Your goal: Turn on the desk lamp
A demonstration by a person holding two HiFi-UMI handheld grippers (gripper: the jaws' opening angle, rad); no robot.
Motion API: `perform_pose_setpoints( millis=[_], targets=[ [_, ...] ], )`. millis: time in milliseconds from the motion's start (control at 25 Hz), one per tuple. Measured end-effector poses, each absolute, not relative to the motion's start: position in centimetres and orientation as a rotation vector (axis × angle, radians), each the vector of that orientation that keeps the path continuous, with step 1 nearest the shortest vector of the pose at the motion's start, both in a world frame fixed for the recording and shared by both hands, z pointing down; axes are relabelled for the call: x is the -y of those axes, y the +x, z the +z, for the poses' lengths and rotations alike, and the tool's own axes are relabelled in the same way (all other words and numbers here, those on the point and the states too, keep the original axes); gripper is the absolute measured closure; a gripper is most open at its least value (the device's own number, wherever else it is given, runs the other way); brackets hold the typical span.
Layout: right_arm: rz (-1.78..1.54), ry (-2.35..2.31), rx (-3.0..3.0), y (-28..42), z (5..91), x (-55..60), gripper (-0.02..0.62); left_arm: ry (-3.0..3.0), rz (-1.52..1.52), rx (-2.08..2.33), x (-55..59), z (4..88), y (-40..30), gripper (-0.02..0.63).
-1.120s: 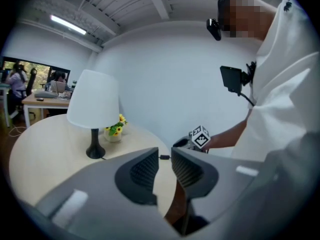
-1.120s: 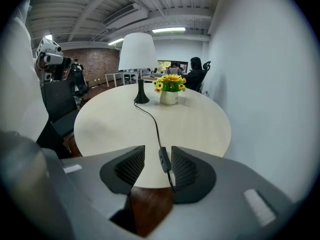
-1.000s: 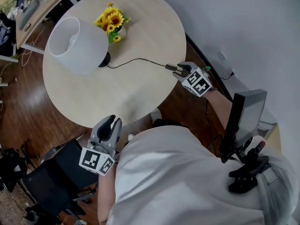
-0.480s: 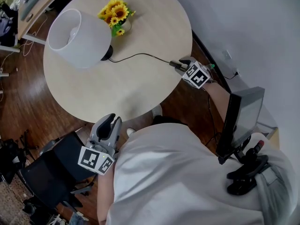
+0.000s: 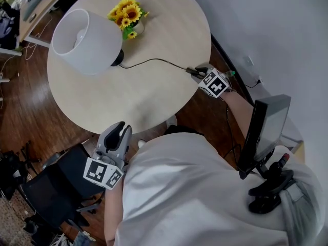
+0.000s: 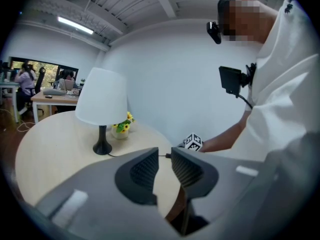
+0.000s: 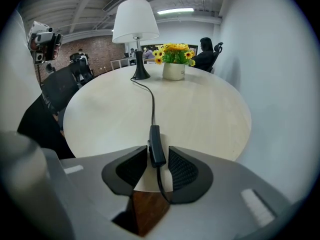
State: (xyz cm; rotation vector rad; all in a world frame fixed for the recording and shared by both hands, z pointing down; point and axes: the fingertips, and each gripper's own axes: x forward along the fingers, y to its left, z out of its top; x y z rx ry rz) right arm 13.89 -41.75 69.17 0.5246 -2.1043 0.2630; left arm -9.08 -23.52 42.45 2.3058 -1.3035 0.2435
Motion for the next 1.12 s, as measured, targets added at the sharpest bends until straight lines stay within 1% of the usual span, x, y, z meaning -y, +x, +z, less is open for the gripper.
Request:
perform_pose_setpoints(
  millis=[120,280,440,1120],
  targets=[
    [0.287,0.534,2.115,13.76,68.96,41.53,0.482,2.305,0.244,1.305,23.54,42.41,-9.20,0.526],
    [0.269,0.528,2.122,13.94,69.59,41.67,0.492,2.306,0.249,1.301,23.62,42.42,-9.09,0.526],
    [0.259,0.509,2.111,13.71,69.30,41.30,0.523,2.305,0.249,1.302,23.56,42.49,-9.22,0.526],
    [0.287,0.497,2.094,13.51,69.14,41.25,0.525,2.308,0.255,1.297,23.69,42.57,-9.68,0.526]
  ],
)
